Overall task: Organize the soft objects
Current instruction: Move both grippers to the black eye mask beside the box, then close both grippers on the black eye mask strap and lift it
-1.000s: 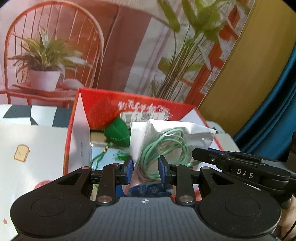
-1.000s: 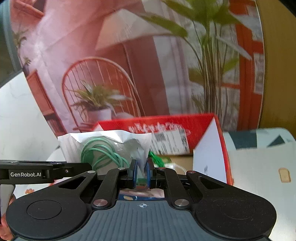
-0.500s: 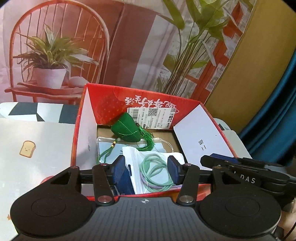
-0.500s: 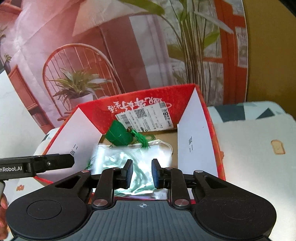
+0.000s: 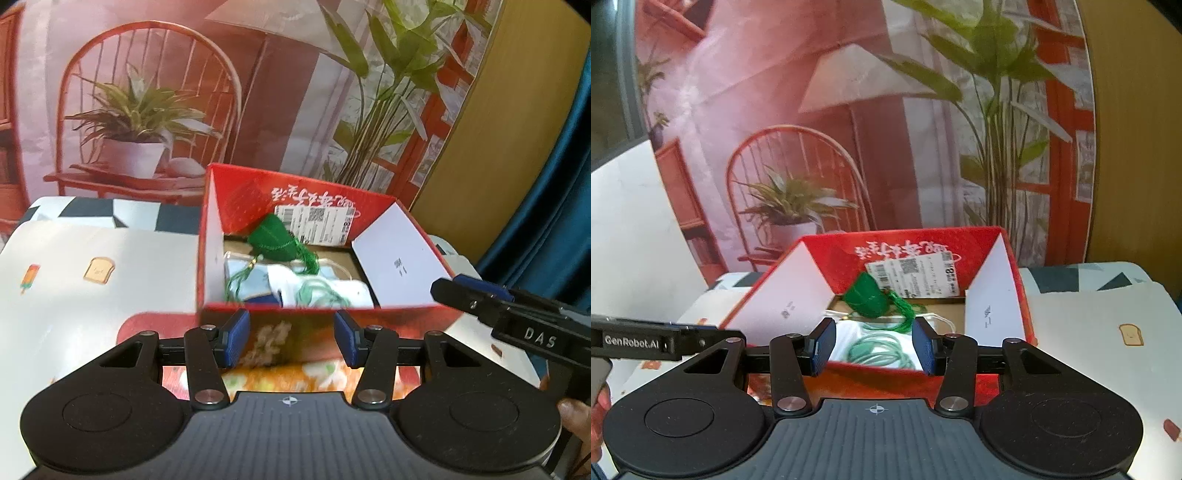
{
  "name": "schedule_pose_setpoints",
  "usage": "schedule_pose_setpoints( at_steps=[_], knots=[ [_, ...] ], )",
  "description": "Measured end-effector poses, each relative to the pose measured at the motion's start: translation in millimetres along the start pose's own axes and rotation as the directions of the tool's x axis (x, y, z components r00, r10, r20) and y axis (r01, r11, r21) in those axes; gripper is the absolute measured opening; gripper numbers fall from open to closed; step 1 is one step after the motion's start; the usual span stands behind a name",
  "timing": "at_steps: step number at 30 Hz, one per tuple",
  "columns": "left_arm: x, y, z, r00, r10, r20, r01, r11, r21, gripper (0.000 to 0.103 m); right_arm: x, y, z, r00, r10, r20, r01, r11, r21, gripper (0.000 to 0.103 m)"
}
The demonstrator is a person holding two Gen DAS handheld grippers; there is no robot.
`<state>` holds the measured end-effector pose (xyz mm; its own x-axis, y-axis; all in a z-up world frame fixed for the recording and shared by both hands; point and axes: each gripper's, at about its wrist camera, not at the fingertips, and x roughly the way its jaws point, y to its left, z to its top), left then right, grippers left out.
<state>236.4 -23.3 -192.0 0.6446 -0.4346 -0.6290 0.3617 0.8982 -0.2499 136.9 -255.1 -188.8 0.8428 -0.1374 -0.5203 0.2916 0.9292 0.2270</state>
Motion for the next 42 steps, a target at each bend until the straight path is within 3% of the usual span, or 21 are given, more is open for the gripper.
schedule_pose_setpoints(
  at_steps=[10,18,29,34,42],
  knots=[
    [-24,4,-50,0.999,0.023,-0.035,-0.024,0.999,-0.032,0.053,-25,25,-46,0.998,0.027,-0.049,-0.03,0.998,-0.058,0.051],
    [-28,5,-80,0.996,0.024,-0.08,-0.031,0.997,-0.077,0.053,-36,23,-84,0.994,-0.017,-0.11,0.008,0.997,-0.083,0.055],
    [-34,9,-102,0.994,0.022,-0.109,-0.037,0.99,-0.135,0.054,-61,-2,-113,0.991,-0.089,-0.101,0.086,0.996,-0.033,0.055],
    [-25,10,-113,0.988,0.012,-0.151,-0.037,0.986,-0.164,0.055,-55,-18,-124,0.982,-0.121,-0.148,0.125,0.992,0.017,0.056],
    [-17,9,-120,0.984,0.001,-0.177,-0.03,0.986,-0.161,0.054,-43,-25,-146,0.971,-0.11,-0.212,0.123,0.991,0.049,0.055]
  ],
)
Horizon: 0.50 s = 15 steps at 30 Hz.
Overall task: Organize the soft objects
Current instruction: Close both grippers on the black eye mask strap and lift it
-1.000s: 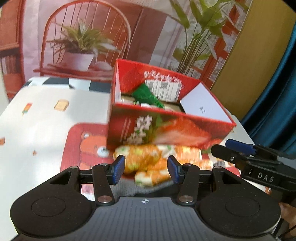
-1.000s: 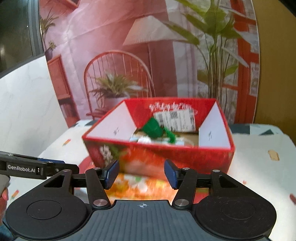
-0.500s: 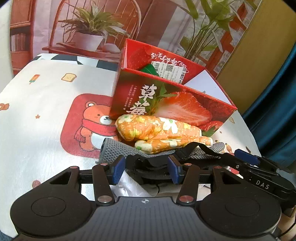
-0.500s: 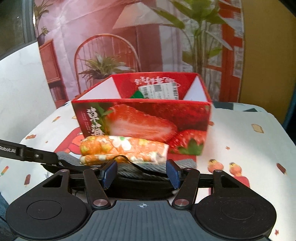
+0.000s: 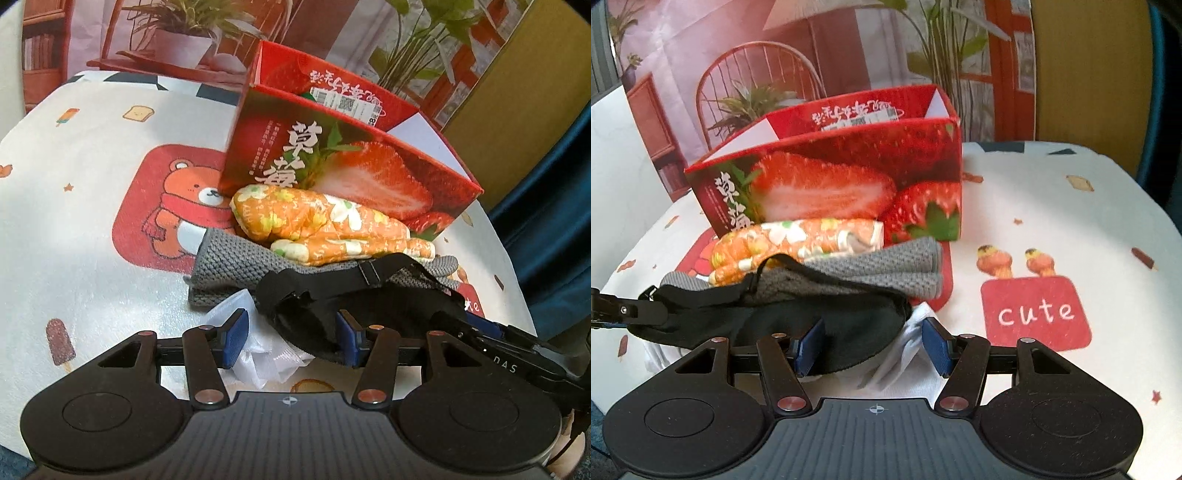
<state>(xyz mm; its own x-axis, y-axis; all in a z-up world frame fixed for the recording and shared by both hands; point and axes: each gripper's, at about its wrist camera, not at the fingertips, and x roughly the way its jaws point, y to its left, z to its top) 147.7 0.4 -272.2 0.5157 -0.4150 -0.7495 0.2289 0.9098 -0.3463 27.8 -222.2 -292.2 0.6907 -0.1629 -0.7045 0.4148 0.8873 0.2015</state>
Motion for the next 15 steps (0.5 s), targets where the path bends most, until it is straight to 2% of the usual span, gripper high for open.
schedule_pose_setpoints(
  at_steps=[10,12,15],
  knots=[
    [6.2,2.4,-1.3,1.0,-0.009,0.01,0.009,1.0,-0.009,0.052,-0.2,3.1,0.3,1.0,-0.015,0.024,0.015,0.999,-0.034,0.054],
    [6.1,0.9,-1.2,1.0,-0.01,0.017,0.01,1.0,-0.001,0.041,-1.2,3.4,1.8,0.999,-0.019,0.034,0.02,0.999,-0.04,0.054],
    [5.3,-0.3,-0.9,1.0,-0.006,0.029,0.005,1.0,0.016,0.03,-2.1,4.3,3.8,0.998,-0.024,0.05,0.027,0.998,-0.057,0.054]
  ],
)
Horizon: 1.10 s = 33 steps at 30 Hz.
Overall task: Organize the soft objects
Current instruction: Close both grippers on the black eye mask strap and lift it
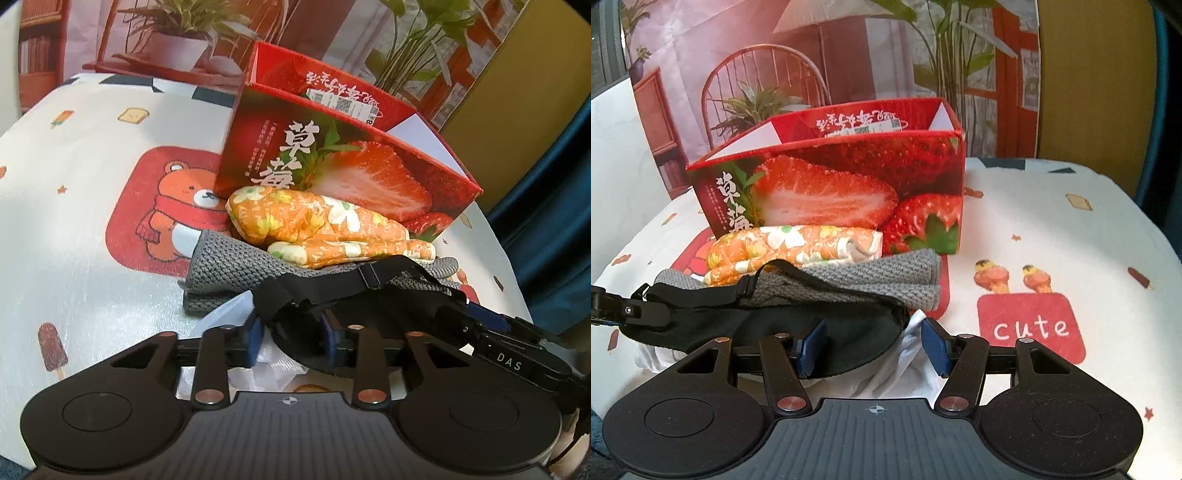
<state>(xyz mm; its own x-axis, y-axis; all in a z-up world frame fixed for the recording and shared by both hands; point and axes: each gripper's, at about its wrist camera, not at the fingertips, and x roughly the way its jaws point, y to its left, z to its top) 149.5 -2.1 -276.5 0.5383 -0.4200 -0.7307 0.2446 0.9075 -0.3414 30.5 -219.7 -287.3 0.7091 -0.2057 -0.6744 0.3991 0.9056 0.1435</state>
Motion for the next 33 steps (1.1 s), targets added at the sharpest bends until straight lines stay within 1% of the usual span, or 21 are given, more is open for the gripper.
schedule_pose_setpoints(
  at_steps=[3,6,10,15,18,20,21,22,23,26,29,33],
  knots=[
    [-2,0,1,1.0,0.009,0.015,-0.009,1.0,0.013,0.022,0,1,2,1.0,-0.002,0.007,0.002,1.0,-0.014,0.052],
    [-3,0,2,0.999,0.023,0.026,-0.023,1.0,0.021,0.019,2,0,4,1.0,0.0,0.006,0.0,1.0,-0.019,0.048],
    [-3,3,3,0.999,0.037,0.035,-0.038,0.999,0.012,0.018,4,-1,7,1.0,0.0,0.013,0.0,1.0,-0.016,0.046],
    [4,8,0,0.999,0.046,0.018,-0.046,0.999,-0.009,0.018,11,-5,10,1.0,0.015,-0.005,-0.015,1.0,-0.002,0.037],
    [6,9,-1,0.999,0.046,0.017,-0.046,0.999,-0.014,0.018,16,-8,9,1.0,0.022,-0.022,-0.022,1.0,0.008,0.03],
    [4,10,0,0.999,0.039,0.025,-0.039,0.999,-0.018,0.017,16,-10,9,0.999,0.026,-0.023,-0.026,0.999,0.024,0.019],
    [2,9,1,0.999,0.038,0.029,-0.038,0.999,-0.012,0.016,14,-10,10,1.0,0.021,-0.019,-0.02,1.0,0.023,0.016],
    [-1,8,2,0.999,0.036,0.037,-0.036,0.999,-0.003,0.015,12,-10,11,1.0,0.012,-0.012,-0.011,1.0,0.019,0.008],
    [-4,6,3,0.998,0.03,0.049,-0.03,1.0,0.004,0.014,8,-10,13,1.0,0.003,0.003,-0.003,1.0,0.017,0.005],
    [-14,1,8,0.996,0.018,0.085,-0.02,1.0,0.023,0.013,-3,-14,21,0.999,0.006,0.052,-0.008,1.0,0.028,0.003],
    [-24,-3,13,0.992,0.014,0.122,-0.019,0.999,0.036,0.013,-14,-12,32,0.995,0.01,0.099,-0.012,1.0,0.014,0.003],
    [-37,-3,23,0.985,0.022,0.173,-0.029,0.999,0.036,0.013,-25,-9,49,0.988,0.031,0.15,-0.031,1.0,0.0,0.003]
  ],
)
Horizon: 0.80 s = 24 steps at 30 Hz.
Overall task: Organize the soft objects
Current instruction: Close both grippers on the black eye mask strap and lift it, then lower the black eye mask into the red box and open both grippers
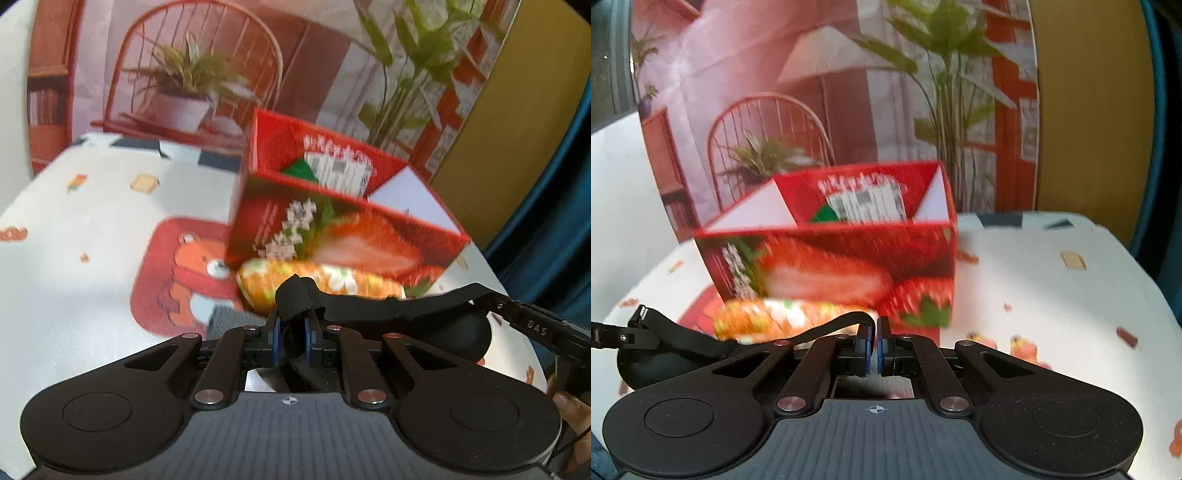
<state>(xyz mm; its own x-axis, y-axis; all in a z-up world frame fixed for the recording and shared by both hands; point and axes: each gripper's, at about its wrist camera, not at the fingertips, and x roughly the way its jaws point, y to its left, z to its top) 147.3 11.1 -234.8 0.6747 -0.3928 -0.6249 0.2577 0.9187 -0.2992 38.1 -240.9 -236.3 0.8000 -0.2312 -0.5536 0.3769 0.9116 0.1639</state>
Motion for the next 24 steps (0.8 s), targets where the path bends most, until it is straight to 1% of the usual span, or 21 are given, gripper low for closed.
schedule_pose_setpoints(
  at_steps=[6,10,13,19,24],
  knots=[
    [-10,-1,28,0.996,0.007,0.09,-0.008,1.0,0.012,0.013,-2,6,31,0.998,0.029,0.049,-0.027,0.999,-0.038,0.003],
    [-14,-9,55,0.986,0.011,0.165,-0.017,0.999,0.03,0.013,4,11,57,0.996,0.039,0.075,-0.034,0.997,-0.071,0.003],
    [-10,-18,78,0.977,0.015,0.215,-0.026,0.998,0.049,0.013,12,13,79,0.995,0.039,0.095,-0.03,0.995,-0.097,0.003],
    [13,-34,114,0.964,0.021,0.264,-0.04,0.997,0.067,0.012,39,13,115,0.993,0.012,0.114,0.002,0.993,-0.12,0.003],
    [43,-40,133,0.961,0.051,0.27,-0.076,0.994,0.084,0.013,67,11,127,0.994,-0.025,0.11,0.042,0.988,-0.151,0.003]
  ],
)
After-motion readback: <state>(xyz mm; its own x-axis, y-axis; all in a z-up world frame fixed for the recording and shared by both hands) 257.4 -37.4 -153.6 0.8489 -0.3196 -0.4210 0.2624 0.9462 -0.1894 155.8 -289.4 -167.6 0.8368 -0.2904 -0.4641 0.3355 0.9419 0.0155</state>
